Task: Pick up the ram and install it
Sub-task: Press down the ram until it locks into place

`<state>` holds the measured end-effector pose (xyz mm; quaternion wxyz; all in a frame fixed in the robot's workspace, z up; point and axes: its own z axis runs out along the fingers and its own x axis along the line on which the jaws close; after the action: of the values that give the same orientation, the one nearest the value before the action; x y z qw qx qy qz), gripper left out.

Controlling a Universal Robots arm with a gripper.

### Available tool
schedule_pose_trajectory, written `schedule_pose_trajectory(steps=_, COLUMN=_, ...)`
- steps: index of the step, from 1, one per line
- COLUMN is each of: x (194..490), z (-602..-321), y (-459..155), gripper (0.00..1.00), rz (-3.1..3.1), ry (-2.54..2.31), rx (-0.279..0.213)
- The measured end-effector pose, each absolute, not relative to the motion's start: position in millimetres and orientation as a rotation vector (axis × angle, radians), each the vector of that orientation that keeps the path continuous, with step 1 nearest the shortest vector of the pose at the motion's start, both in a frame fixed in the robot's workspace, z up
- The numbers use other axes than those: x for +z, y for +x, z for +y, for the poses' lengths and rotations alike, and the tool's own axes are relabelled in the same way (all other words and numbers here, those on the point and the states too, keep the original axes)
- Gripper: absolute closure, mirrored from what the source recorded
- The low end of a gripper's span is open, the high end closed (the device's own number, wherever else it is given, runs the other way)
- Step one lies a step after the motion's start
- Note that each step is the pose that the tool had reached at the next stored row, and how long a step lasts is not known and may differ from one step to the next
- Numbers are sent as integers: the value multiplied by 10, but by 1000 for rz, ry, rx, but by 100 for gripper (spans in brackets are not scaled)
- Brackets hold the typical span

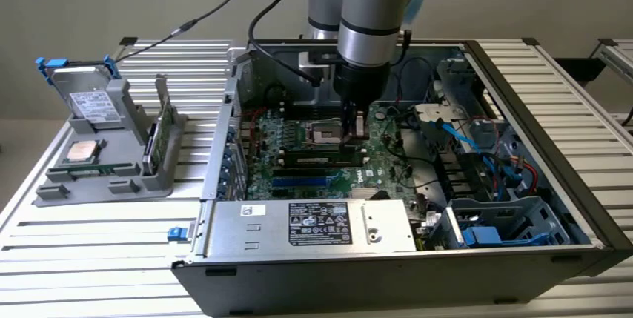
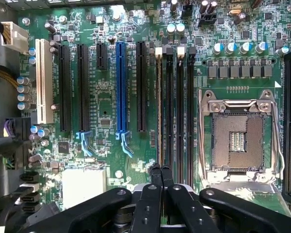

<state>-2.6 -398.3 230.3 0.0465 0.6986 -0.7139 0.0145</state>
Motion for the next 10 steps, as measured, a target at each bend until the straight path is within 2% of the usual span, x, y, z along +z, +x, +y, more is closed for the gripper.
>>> schedule_pose_trajectory(steps=10, x=2275, z=-3983, y=-26, gripper=90, rz=-2176, ry=2129, rx=47)
